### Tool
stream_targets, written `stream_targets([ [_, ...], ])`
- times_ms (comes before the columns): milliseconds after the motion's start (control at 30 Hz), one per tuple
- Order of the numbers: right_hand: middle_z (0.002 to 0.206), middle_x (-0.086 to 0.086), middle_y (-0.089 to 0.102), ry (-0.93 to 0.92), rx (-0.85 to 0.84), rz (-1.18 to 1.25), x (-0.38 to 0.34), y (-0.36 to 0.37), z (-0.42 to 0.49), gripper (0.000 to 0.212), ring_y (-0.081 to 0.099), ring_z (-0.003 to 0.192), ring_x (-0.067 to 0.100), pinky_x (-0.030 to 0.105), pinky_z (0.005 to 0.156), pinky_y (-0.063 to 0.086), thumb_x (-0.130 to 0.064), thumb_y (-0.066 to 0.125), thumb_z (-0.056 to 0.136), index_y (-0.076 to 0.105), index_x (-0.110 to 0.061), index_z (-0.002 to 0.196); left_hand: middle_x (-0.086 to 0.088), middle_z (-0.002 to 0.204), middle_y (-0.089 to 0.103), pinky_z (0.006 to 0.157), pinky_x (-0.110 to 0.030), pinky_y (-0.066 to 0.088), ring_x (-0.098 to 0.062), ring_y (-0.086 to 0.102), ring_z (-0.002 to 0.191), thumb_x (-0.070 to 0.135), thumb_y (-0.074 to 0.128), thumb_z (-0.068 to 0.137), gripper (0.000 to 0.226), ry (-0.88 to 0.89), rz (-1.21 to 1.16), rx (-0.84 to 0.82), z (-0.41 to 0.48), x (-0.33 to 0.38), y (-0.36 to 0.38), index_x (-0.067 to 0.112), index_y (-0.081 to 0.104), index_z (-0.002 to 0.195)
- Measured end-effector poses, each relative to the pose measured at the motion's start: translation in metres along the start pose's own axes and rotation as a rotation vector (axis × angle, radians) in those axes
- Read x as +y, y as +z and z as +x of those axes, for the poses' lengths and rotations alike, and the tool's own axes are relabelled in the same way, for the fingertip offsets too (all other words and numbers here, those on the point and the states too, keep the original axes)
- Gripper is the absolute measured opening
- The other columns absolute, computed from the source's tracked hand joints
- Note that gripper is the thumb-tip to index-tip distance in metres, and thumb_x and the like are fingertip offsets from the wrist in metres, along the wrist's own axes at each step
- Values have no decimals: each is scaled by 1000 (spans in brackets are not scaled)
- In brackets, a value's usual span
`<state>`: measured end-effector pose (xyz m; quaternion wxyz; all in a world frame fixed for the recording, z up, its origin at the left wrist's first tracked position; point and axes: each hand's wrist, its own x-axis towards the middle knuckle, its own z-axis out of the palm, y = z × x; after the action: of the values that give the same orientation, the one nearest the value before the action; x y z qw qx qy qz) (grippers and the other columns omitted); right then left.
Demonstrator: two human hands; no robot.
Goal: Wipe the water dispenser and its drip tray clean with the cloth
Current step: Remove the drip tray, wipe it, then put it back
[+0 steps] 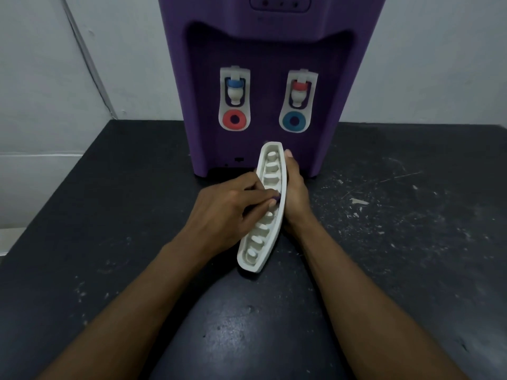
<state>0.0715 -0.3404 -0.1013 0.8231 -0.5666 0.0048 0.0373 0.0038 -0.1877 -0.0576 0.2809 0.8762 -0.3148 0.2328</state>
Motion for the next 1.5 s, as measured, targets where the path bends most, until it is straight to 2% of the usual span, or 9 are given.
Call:
stream_targets([
  [200,85,8,75,13,4,-9,-4,2,-2,53,73,83,21,37,78,56,-67,53,92,80,-22,85,15,97,68,63,-31,53,0,62,80,30,66,98,24,-4,-44,-71,2,-10,-9,27,75,119],
  [433,82,1,75,17,44,47,-5,0,0,51,73,79,14,32,74,56,-62,47,99,81,-28,83,3,92,68,66,-45,54,-19,66,80,21,66,97,22,-91,-276,-105,-4,-22,-9,16,77,116],
  [733,81,0,76,-1,93,-5,-6,0,2,50,74,78,14,34,75,56,-68,49,92,81,-31,79,14,84,58,61,-39,52,-6,56,71,46,49,97,33,-166,-12,-166,-7,-8,-14,40,71,120],
  [867,77,-4,75,-13,100,-31,-3,0,2,51,72,73,12,33,73,56,-68,48,93,79,-34,72,16,83,56,63,-25,43,-2,54,73,44,52,98,29,-171,-13,-201,-5,5,-4,44,68,122],
  [933,79,-2,75,-6,98,-11,-2,1,0,50,73,75,13,32,73,57,-67,49,93,80,-33,74,15,83,57,64,-26,44,-3,55,75,41,54,99,29,-158,-12,-206,-5,9,0,42,69,124],
  [1133,79,-4,75,-17,101,19,-3,1,2,49,72,76,11,31,74,55,-64,49,96,80,-32,76,16,95,68,73,-36,56,-5,65,87,35,67,93,25,-171,-148,-58,-8,3,0,32,75,117],
  [1267,86,1,77,-29,120,26,-3,-1,3,48,75,83,16,34,76,57,-66,51,92,81,-31,83,15,115,67,83,-40,57,-7,65,103,40,76,88,40,-214,-151,0,-8,-5,-4,27,71,125],
  [1367,83,-2,76,-38,107,7,-3,-1,3,48,74,80,14,34,77,57,-65,48,94,81,-33,79,18,116,64,72,-39,58,-4,64,97,50,65,91,37,-163,19,-48,-7,-4,-8,29,75,120],
  [1500,83,-2,76,-38,116,7,-3,-1,4,46,73,80,15,39,82,54,-63,49,95,80,-33,78,15,107,65,60,-33,54,-4,62,81,42,62,90,32,-73,91,-115,-6,1,-11,26,78,112],
])
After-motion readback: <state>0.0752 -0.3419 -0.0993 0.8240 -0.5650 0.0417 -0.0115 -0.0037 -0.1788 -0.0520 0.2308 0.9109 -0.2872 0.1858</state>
